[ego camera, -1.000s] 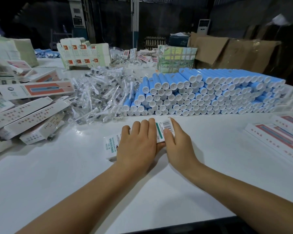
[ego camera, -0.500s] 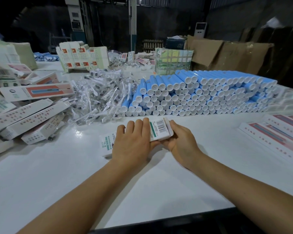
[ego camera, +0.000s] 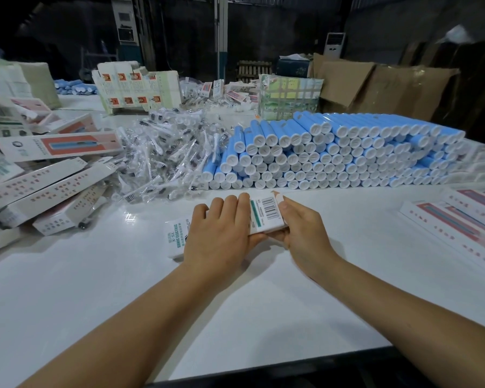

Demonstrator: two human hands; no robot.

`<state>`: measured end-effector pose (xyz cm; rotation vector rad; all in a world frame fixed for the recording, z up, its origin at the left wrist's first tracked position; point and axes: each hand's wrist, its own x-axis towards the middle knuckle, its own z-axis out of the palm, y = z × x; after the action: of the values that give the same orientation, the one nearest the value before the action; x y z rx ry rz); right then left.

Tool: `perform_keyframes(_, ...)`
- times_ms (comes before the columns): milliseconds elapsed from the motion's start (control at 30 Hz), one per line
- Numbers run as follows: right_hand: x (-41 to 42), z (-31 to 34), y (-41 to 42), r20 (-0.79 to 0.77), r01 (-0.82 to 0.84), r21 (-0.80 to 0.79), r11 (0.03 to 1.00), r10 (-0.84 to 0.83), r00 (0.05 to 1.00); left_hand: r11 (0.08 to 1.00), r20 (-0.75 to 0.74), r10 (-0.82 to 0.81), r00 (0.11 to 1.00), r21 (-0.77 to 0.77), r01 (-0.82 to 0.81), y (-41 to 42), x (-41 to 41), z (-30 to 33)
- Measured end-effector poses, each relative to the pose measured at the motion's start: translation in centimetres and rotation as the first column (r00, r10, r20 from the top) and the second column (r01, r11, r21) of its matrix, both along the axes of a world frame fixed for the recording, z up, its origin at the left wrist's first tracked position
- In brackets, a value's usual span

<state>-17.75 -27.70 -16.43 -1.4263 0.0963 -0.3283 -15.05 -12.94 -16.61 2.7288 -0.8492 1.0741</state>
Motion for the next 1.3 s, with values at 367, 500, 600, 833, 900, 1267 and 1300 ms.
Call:
perform_keyframes(367,0.1,-0.1,0.3,-0.059,-0.037,0.133,0.99,0.045,0.997,0.999,0.018,0.002,1.0,0.045,-0.003,-0.1,0.0,-0.1)
perform_keyframes(500,0.2,-0.4,0.7,-0.014,-0.094,0.089,0.992,0.095,0.995,0.999,-0.02,0.051,0.998,0.007,-0.051,-0.2,0.1,0.3)
perform_keyframes(600,0.2,-0.7,1.0,-0.015,-0.032,-0.061,0.998,0.031,0.999,0.995,-0.055,0.097,0.994,0.007,-0.097,-0.2,0.2,0.4)
perform_keyframes(833,-0.3,-1.2,1.7,0.021,0.136,-0.481,0.866,-0.143,0.989,0.992,-0.012,0.109,0.994,0.061,-0.108,-0.5,0.0,0.4)
perform_keyframes(900,-0.4,-1.1,1.6,0.025,0.137,-0.501,0.855,-0.144,0.989,0.991,-0.032,0.117,0.993,0.072,-0.114,-0.5,0.0,0.4)
perform_keyframes(1267,0.0,-0.8,1.4,-0.05,0.046,-0.244,0.969,-0.06,0.997,1.0,0.039,0.028,0.999,0.01,-0.029,-0.6,0.2,-0.1)
perform_keyframes(1300,0.0,-0.8,1.4,-0.049,0.048,-0.248,0.968,-0.062,0.997,1.0,0.046,0.026,0.999,0.014,-0.027,-0.6,0.2,-0.2)
